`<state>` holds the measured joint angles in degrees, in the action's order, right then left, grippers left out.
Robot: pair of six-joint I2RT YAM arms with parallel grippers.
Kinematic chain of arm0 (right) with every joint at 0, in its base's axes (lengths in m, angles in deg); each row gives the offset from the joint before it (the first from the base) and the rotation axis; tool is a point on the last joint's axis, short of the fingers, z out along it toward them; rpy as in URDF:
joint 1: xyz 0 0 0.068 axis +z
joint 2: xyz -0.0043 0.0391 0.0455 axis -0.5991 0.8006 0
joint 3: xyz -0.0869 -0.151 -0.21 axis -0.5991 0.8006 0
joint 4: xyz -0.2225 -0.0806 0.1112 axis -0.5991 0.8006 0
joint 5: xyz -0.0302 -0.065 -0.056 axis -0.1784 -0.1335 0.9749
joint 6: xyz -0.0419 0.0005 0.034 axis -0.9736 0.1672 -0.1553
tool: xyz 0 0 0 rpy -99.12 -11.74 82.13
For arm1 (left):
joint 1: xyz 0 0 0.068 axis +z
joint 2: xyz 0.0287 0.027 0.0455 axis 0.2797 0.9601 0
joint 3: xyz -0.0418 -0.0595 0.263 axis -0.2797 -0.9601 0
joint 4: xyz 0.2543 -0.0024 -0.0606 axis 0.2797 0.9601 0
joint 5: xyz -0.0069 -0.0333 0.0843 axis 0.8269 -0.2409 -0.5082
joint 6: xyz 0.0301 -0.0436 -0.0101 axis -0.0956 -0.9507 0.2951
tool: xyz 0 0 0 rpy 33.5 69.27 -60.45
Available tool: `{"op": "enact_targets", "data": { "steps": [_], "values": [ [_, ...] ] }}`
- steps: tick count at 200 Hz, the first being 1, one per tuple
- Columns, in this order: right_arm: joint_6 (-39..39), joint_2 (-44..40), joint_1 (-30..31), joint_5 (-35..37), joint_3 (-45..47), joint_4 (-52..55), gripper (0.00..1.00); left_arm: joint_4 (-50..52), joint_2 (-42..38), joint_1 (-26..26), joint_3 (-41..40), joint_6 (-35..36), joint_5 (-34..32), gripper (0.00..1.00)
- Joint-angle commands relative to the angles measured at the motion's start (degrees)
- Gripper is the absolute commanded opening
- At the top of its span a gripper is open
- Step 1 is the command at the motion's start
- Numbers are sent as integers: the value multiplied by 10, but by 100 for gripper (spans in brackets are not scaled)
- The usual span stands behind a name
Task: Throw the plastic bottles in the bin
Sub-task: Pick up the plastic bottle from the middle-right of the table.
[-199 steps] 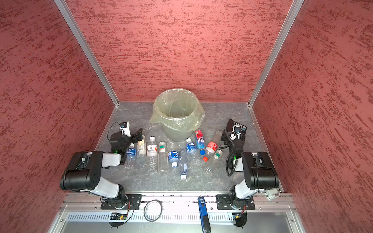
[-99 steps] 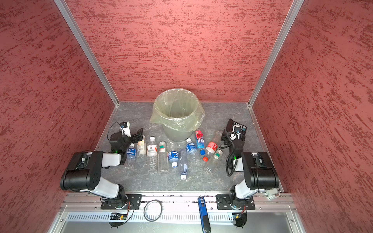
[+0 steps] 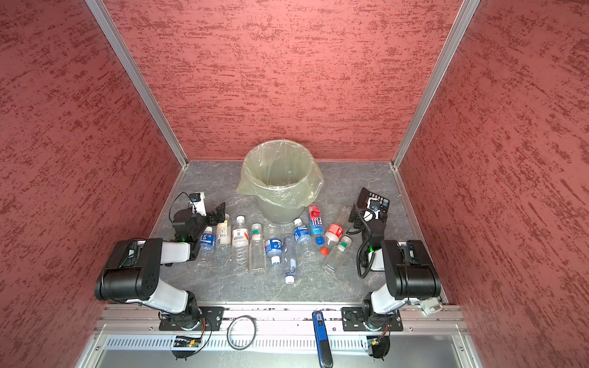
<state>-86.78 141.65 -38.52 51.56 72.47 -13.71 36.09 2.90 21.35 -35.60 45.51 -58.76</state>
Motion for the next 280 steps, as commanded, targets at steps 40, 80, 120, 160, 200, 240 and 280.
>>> {"op": "enact_targets", "data": {
  "steps": [40, 80, 120, 160, 200, 240, 280],
  "values": [
    [33, -79, -3, 80, -37, 103, 99, 0, -33, -3, -13, -20, -74, 99],
    [104, -161, -2, 200, -103, 312, 99, 177, -157, -39, 18, -49, -203, 99],
    [263, -157, 23, 304, -264, 663, 99, 298, -269, -103, 46, -120, -242, 99],
    [282, -243, 105, 275, -287, 789, 99, 477, -317, -183, 147, -149, -218, 99],
    [369, -286, 225, 319, -378, 1004, 93, 596, -347, -260, 208, -183, -149, 99],
    [527, -303, 335, 274, -413, 1179, 93, 724, -345, -296, 257, -192, -145, 100],
    [705, -304, 479, 284, -408, 1294, 89, 788, -361, -328, 242, -217, -151, 97]
  ]
}}
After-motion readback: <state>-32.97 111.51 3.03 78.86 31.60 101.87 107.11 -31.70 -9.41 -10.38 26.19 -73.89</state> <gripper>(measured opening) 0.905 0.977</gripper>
